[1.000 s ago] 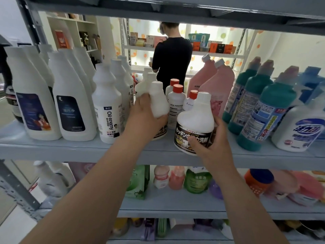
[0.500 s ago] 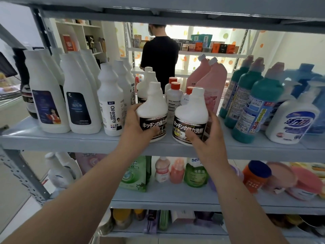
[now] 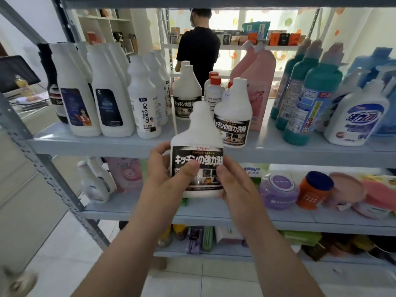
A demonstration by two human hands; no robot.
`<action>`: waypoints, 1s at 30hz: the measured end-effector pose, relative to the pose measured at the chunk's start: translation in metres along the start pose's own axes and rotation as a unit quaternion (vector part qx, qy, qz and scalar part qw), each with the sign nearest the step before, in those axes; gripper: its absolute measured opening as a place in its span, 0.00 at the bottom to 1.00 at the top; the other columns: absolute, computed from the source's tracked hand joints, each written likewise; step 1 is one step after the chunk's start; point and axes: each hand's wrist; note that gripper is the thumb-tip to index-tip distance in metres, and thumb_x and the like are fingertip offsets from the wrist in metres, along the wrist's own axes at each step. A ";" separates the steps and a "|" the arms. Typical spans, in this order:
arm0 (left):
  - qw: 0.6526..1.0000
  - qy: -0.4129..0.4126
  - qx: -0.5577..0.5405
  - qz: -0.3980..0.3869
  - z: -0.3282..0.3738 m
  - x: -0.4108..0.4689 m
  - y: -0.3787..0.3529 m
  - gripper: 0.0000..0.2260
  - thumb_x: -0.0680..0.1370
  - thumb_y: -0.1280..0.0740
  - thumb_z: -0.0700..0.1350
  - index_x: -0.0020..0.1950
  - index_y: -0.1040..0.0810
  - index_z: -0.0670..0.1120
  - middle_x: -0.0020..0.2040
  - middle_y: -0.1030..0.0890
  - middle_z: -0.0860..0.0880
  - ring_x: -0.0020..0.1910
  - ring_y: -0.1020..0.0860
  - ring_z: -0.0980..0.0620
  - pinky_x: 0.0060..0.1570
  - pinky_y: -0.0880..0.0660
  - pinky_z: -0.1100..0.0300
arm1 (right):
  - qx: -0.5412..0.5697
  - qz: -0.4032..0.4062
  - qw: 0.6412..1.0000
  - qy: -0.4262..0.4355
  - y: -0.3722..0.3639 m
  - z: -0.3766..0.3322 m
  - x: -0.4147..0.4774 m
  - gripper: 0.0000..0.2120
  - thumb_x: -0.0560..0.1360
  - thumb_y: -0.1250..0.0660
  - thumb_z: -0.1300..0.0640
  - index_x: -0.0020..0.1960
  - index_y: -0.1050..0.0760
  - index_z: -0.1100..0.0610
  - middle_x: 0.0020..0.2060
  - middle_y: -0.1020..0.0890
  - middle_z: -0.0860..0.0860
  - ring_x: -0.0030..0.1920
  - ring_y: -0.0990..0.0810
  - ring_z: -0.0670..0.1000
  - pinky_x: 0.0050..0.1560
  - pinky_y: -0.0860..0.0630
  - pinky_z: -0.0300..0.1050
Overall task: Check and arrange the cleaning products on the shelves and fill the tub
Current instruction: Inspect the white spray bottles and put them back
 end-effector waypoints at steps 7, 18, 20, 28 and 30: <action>0.988 0.137 -0.067 -0.029 0.001 -0.035 -0.005 0.09 0.85 0.40 0.49 0.62 0.23 0.56 0.54 0.15 0.46 0.50 0.15 0.44 0.42 0.16 0.42 | 0.225 0.092 0.965 -0.097 0.004 0.013 -0.038 0.19 0.72 0.32 0.46 0.58 0.19 0.53 0.50 0.13 0.56 0.50 0.13 0.54 0.48 0.16 0.54; 0.984 0.143 -0.081 -0.068 -0.024 -0.042 0.017 0.17 0.83 0.37 0.36 0.62 0.20 0.57 0.55 0.20 0.41 0.49 0.15 0.44 0.40 0.17 0.49 | 0.148 0.149 0.974 -0.091 -0.007 0.018 -0.059 0.26 0.67 0.29 0.45 0.62 0.23 0.55 0.50 0.13 0.53 0.46 0.13 0.51 0.38 0.17 0.47; 0.983 0.139 -0.083 -0.087 -0.030 -0.039 0.026 0.14 0.81 0.33 0.40 0.63 0.22 0.56 0.57 0.20 0.42 0.49 0.14 0.46 0.42 0.17 0.47 | 0.117 0.157 0.977 -0.085 -0.018 0.019 -0.058 0.26 0.68 0.29 0.44 0.63 0.24 0.53 0.52 0.13 0.53 0.49 0.13 0.53 0.43 0.15 0.53; 0.975 0.164 -0.097 -0.114 -0.050 -0.023 0.086 0.23 0.64 0.24 0.55 0.58 0.20 0.56 0.52 0.15 0.44 0.48 0.15 0.41 0.38 0.20 0.48 | -0.017 0.047 0.998 -0.037 -0.076 0.034 -0.047 0.17 0.82 0.34 0.60 0.61 0.17 0.40 0.54 0.18 0.49 0.57 0.19 0.50 0.61 0.20 0.54; 0.957 0.208 -0.170 -0.106 -0.049 -0.022 0.101 0.20 0.68 0.29 0.53 0.60 0.20 0.50 0.53 0.15 0.40 0.45 0.16 0.41 0.34 0.20 0.51 | -0.042 0.043 0.997 -0.042 -0.091 0.042 -0.043 0.18 0.76 0.30 0.58 0.62 0.18 0.40 0.48 0.19 0.49 0.53 0.19 0.49 0.61 0.20 0.52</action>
Point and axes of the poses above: each hand's wrist, its own x-axis towards the middle knuckle, its own y-axis out of the back of the hand, z = x × y
